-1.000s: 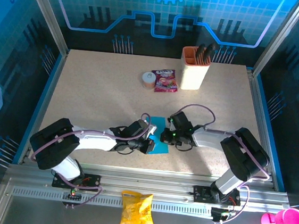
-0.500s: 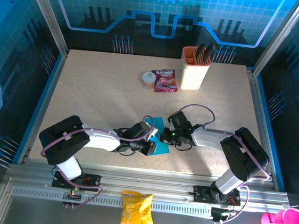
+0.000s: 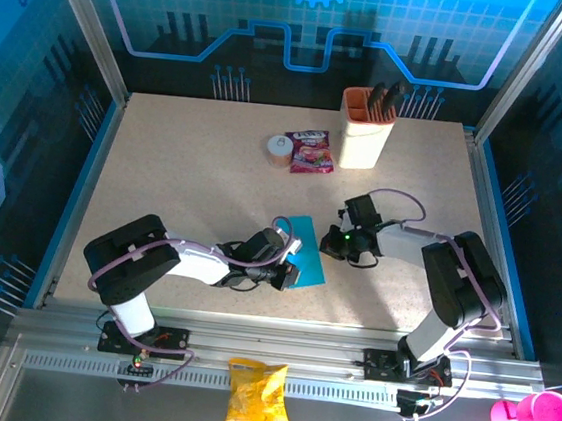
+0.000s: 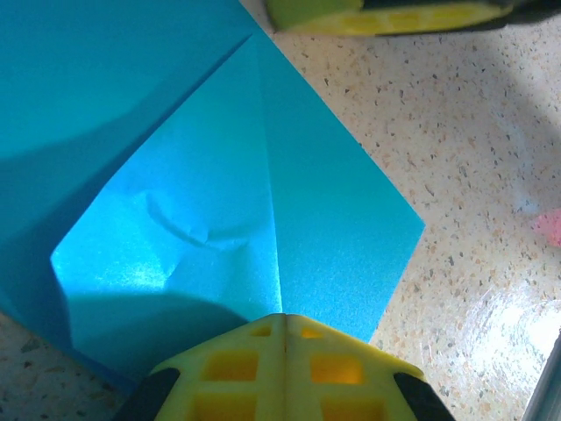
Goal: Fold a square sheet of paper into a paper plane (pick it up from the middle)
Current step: Fold the triangle a second time at the center of the table, then turn over the paper at the center of the table.
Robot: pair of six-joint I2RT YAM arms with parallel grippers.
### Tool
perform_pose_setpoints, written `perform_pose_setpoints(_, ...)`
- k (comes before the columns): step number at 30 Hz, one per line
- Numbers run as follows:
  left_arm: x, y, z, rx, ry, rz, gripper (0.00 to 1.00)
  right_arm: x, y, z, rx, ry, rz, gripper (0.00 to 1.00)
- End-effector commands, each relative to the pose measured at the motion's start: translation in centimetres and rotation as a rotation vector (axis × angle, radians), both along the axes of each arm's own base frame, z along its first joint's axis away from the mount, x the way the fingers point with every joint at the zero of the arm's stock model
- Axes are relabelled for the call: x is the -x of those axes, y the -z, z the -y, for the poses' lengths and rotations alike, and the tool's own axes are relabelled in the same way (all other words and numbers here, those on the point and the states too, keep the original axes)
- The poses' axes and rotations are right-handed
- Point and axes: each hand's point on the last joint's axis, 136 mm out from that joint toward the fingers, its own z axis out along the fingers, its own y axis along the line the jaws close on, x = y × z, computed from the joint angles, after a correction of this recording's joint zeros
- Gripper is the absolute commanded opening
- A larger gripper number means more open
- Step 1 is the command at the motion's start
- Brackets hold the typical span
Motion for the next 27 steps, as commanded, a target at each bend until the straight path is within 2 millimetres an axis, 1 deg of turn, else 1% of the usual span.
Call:
perform_pose_setpoints(1,3.9,5.7,-4.5,-0.215,0.016,-0.159,0.0,-0.4,-0.7,2.7,0.064,0.039,0.025,0.0)
perform_pose_setpoints(2,3.8,5.5,-4.4,-0.21,0.016,-0.154,0.0,-0.2,-1.1,2.9,0.06,0.037,0.032,0.0)
perform_pose_setpoints(5,3.5,4.7,-4.1,-0.192,0.015,-0.139,0.0,0.6,-2.0,2.8,0.031,0.032,0.061,0.1)
perform_pose_setpoints(6,3.4,4.3,-3.9,-0.182,0.012,-0.133,0.0,1.0,-2.1,2.7,0.018,0.031,0.063,0.12)
perform_pose_setpoints(10,2.2,1.6,-2.7,-0.106,-0.005,-0.104,0.0,2.6,-2.5,2.5,-0.01,0.035,0.08,0.14)
perform_pose_setpoints(14,1.3,-0.4,-2.1,-0.06,-0.015,-0.087,0.0,3.6,-2.8,2.3,-0.022,0.045,0.092,0.18)
perform_pose_setpoints(18,0.5,-1.1,-2.3,-0.041,-0.028,-0.085,0.0,4.3,-2.7,1.8,-0.034,0.049,0.096,0.23)
perform_pose_setpoints(23,-0.2,-1.6,-2.3,-0.031,-0.038,-0.078,0.0,4.7,-2.4,0.4,-0.041,0.016,0.094,0.3)
perform_pose_setpoints(27,-0.7,-2.3,-2.1,-0.015,-0.041,-0.063,0.02,4.8,-2.0,-0.7,-0.045,-0.006,0.09,0.32)
